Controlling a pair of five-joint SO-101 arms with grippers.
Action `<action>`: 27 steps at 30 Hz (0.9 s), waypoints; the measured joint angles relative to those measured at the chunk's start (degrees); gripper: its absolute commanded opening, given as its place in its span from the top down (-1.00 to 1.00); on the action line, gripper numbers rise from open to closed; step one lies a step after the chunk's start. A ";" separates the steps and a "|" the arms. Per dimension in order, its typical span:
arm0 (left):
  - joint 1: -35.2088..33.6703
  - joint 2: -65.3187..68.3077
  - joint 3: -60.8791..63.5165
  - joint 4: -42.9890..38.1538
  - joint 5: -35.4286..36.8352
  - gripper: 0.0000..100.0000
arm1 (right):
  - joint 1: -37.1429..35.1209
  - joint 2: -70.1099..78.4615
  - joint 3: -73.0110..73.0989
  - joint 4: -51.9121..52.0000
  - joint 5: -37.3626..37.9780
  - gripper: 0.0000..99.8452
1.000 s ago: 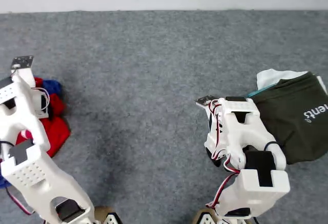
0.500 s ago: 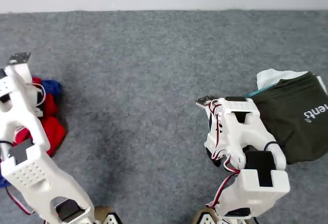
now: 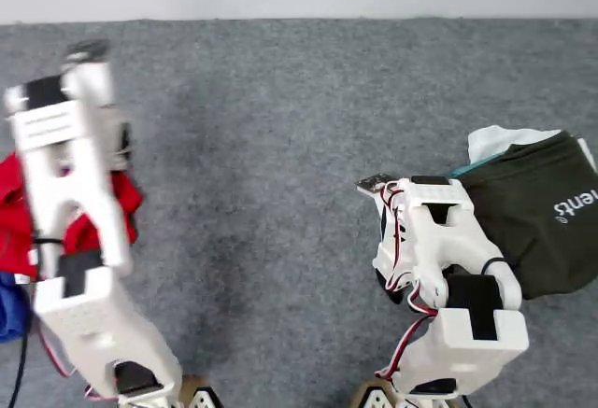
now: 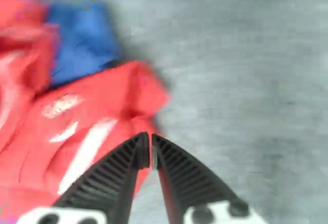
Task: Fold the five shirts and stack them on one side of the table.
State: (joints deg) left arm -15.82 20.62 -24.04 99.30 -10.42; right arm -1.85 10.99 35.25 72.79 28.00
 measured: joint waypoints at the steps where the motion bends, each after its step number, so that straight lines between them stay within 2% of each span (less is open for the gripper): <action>1: 2.81 -0.79 0.09 0.09 0.09 0.98 | 0.00 0.00 0.00 0.00 0.00 0.36; 6: 14.77 -3.43 0.09 0.00 2.11 0.97 | 0.00 0.00 0.00 0.00 0.00 0.36; 9: 14.95 -3.69 0.09 0.09 2.29 0.97 | 0.00 0.00 0.00 0.00 0.00 0.36; 12: 9.67 -3.69 0.26 -0.35 2.29 0.85 | 0.00 0.00 0.00 0.00 0.00 0.36; 16: -1.85 -3.25 0.26 -0.62 2.29 0.56 | 0.00 0.00 0.00 0.00 0.00 0.36; 22: -16.26 1.93 -3.43 -0.62 -0.44 0.52 | 0.00 0.00 0.00 0.00 0.00 0.36; 27: -23.56 7.38 -4.75 -0.18 -8.53 0.49 | 0.00 0.00 0.00 0.00 0.00 0.36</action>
State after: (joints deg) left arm -39.38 28.00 -28.79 99.12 -18.95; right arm -1.85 10.99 35.25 72.79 28.00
